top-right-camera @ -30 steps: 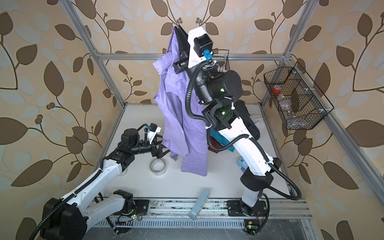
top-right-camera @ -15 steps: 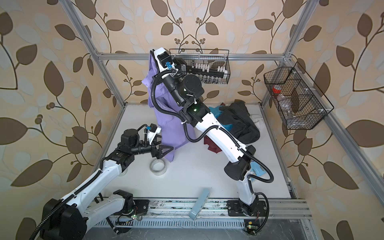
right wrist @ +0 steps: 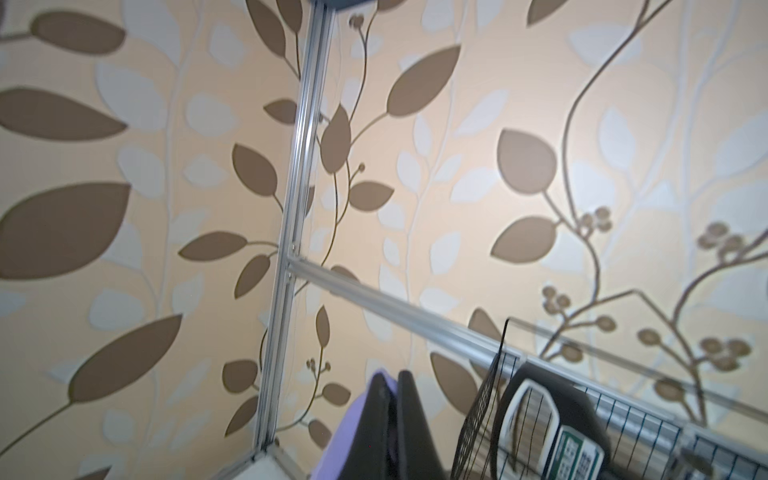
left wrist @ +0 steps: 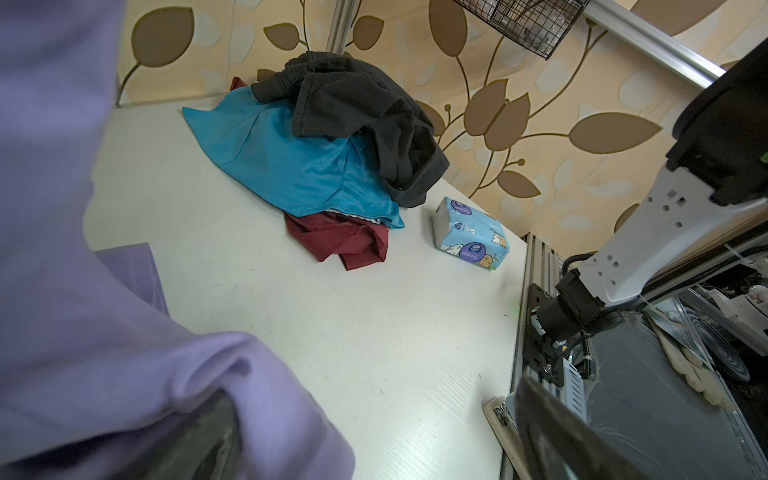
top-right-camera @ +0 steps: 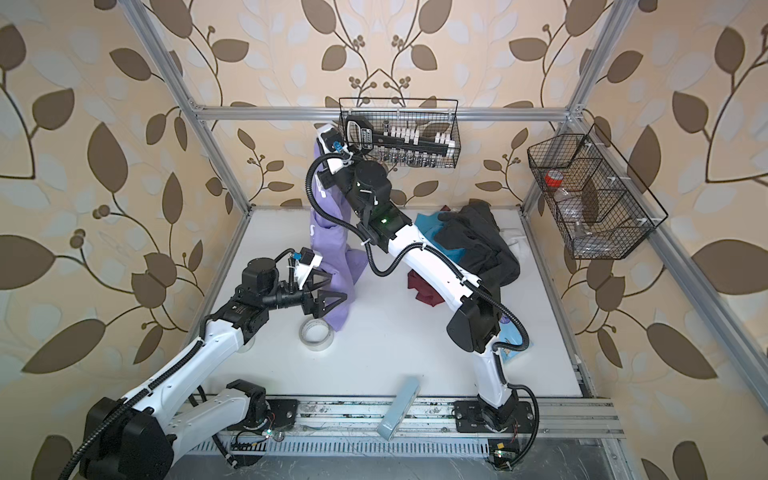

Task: Pick out a specific cloth from the pile
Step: 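Swing the held lavender shirt toward the left gripper and lower it onto the table, then open the right gripper to release the lavender shirt beside the tape roll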

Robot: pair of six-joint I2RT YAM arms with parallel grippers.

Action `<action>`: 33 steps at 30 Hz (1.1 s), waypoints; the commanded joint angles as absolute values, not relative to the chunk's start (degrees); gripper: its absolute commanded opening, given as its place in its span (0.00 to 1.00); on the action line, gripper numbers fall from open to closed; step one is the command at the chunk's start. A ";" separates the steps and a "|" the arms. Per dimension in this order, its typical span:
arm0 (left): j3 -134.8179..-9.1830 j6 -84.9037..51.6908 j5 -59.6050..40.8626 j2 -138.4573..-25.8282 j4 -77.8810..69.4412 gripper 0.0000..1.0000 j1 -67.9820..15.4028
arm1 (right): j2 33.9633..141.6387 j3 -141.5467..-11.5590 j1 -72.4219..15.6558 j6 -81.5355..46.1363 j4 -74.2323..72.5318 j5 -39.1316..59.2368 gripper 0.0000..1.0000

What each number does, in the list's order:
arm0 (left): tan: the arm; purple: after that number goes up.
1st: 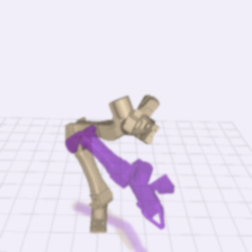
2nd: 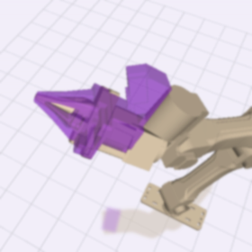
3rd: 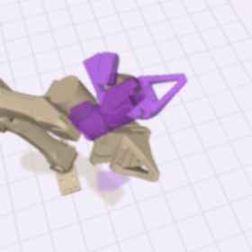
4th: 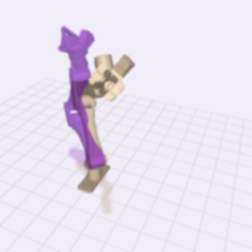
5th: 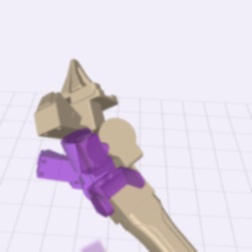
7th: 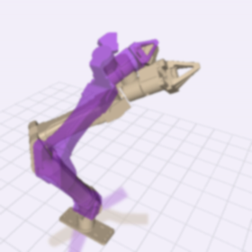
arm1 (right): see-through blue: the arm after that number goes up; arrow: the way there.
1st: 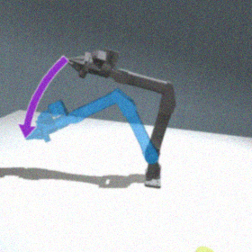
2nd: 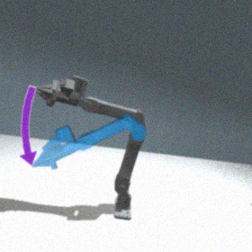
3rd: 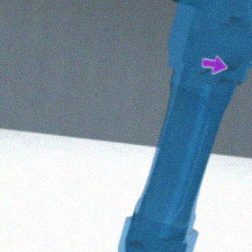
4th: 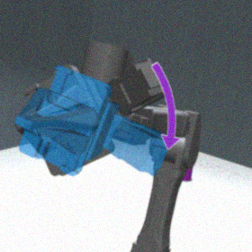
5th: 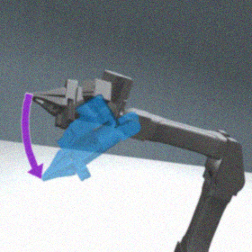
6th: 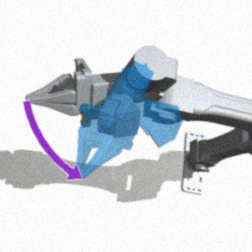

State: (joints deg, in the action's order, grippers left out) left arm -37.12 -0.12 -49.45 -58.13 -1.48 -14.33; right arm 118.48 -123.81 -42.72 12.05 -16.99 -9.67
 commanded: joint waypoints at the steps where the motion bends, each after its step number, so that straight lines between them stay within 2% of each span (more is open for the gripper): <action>1: -37.27 1.30 -51.42 -57.13 -2.29 0.99 -14.77 | 119.05 -121.16 -43.07 8.24 -13.37 -11.34 0.00; 5: -37.18 1.33 -51.42 -56.95 -2.20 0.99 -14.77 | 118.51 -118.12 -42.03 4.40 -7.66 -11.45 0.00; 10: -37.24 1.50 -51.24 -56.79 -1.91 0.99 -14.81 | 113.62 -108.20 -41.60 1.11 -7.39 -11.92 0.00; 21: -37.00 1.45 -51.28 -55.99 -1.86 0.99 -15.03 | 107.07 -89.94 -41.07 -10.35 0.42 -1.42 0.00; 28: -36.65 1.34 -50.71 -55.29 -1.99 0.99 -15.22 | 112.04 -86.70 -41.05 -14.51 9.07 12.45 0.00; 33: -36.56 1.47 -50.63 -55.37 -2.00 0.99 -15.29 | 116.14 -83.66 -41.05 -16.30 9.92 15.30 0.00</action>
State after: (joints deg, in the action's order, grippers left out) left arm -37.06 0.08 -49.47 -56.51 -1.19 -14.72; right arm 113.36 -85.67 -40.97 -14.02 6.68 10.66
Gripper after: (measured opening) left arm 0.989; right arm 0.048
